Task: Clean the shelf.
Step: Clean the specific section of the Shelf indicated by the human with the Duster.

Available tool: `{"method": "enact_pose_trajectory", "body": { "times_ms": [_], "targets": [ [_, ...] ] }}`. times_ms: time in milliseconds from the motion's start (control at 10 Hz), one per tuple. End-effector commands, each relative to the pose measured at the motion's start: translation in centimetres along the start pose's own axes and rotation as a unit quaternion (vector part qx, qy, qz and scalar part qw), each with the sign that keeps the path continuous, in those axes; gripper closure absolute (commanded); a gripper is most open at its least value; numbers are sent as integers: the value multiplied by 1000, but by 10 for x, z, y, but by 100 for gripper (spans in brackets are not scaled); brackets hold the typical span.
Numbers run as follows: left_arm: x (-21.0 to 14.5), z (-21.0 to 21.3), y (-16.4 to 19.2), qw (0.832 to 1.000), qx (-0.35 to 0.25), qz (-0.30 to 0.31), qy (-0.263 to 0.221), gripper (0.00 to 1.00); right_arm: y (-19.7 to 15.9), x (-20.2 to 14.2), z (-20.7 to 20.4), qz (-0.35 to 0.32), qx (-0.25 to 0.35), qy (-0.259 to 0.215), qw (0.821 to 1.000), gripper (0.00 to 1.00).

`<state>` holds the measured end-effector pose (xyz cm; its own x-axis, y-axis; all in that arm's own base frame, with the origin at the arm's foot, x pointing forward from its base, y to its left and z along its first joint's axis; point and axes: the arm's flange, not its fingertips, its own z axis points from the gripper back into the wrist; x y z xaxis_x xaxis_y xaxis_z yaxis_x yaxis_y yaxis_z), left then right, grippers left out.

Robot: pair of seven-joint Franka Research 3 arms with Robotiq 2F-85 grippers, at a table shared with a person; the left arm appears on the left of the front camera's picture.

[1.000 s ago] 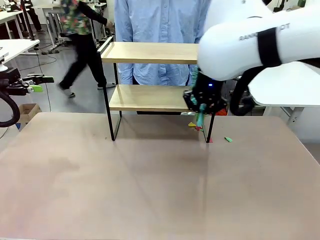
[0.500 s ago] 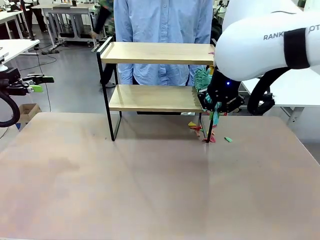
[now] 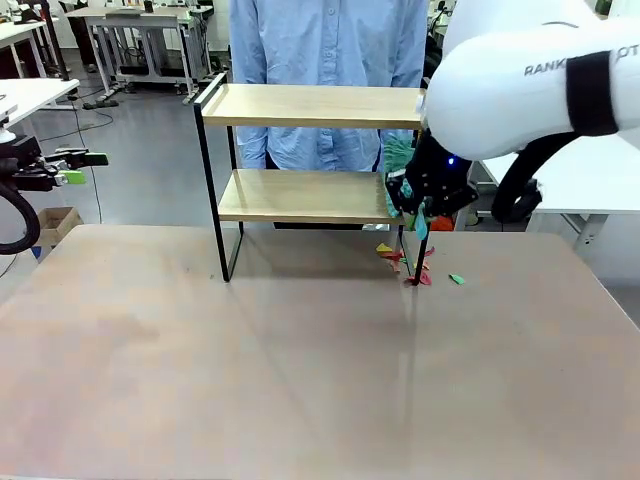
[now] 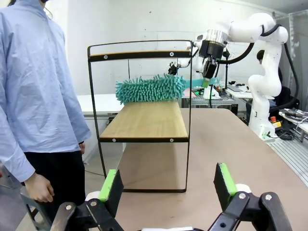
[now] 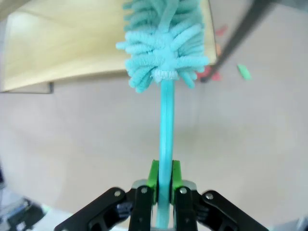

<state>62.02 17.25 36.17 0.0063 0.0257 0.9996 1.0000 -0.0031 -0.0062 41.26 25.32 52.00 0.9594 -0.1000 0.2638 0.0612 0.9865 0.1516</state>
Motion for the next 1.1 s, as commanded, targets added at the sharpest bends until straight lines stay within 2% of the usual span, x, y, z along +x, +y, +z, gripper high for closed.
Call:
{"method": "enact_pose_trajectory", "body": {
  "times_ms": [0,100,300,500,700,1000],
  "targets": [
    [3,0,-2,1000,1,-4,-1,0,-27,-13,13,92,82,10,992,87],
    [3,0,-2,1000,1,-4,-1,0,-34,-15,19,137,107,22,985,87],
    [3,0,-2,1000,1,-4,-1,0,-48,-23,31,250,143,75,955,87],
    [3,0,-2,1000,1,-4,-1,0,-63,-31,37,346,125,130,921,87],
    [3,0,-2,1000,1,-4,-1,0,-86,-42,46,417,96,159,890,87],
    [3,0,-2,1000,1,-4,-1,0,-126,-55,44,456,48,210,864,87]
  ]
}}
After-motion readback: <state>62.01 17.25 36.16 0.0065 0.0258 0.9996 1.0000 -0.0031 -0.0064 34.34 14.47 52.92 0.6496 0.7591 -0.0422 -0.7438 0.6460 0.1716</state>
